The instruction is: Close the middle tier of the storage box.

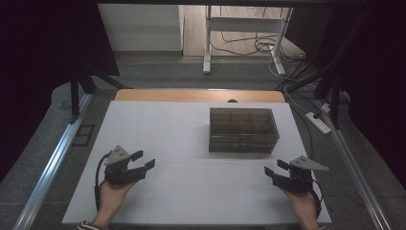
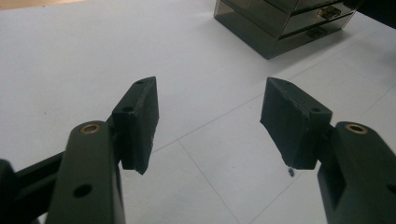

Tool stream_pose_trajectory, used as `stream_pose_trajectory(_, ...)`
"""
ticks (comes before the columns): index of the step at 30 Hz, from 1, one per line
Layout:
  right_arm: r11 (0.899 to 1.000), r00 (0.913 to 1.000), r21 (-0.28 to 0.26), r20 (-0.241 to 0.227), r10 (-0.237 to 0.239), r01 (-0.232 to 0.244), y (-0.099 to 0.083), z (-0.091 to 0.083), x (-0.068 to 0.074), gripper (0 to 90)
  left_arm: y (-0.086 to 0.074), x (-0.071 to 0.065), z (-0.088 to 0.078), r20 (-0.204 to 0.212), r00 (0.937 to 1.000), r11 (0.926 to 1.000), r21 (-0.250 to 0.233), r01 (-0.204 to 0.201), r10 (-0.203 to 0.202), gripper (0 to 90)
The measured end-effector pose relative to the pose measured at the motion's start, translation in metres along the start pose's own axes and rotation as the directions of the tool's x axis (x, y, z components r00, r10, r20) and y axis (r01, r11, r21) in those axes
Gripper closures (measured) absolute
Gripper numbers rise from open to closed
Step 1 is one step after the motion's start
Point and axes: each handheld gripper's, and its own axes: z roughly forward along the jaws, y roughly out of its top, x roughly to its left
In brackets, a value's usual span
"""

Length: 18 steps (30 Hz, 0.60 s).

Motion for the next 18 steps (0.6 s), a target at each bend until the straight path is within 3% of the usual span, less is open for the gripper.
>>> stream_pose_trajectory(18,1.0,0.9998,-0.027,0.015,0.009,-0.009,-0.008,-0.013,-0.001,35.1,-0.014,0.005,-0.015,-0.032,0.9994,0.9994,-0.033,0.015,-0.016,35.2)
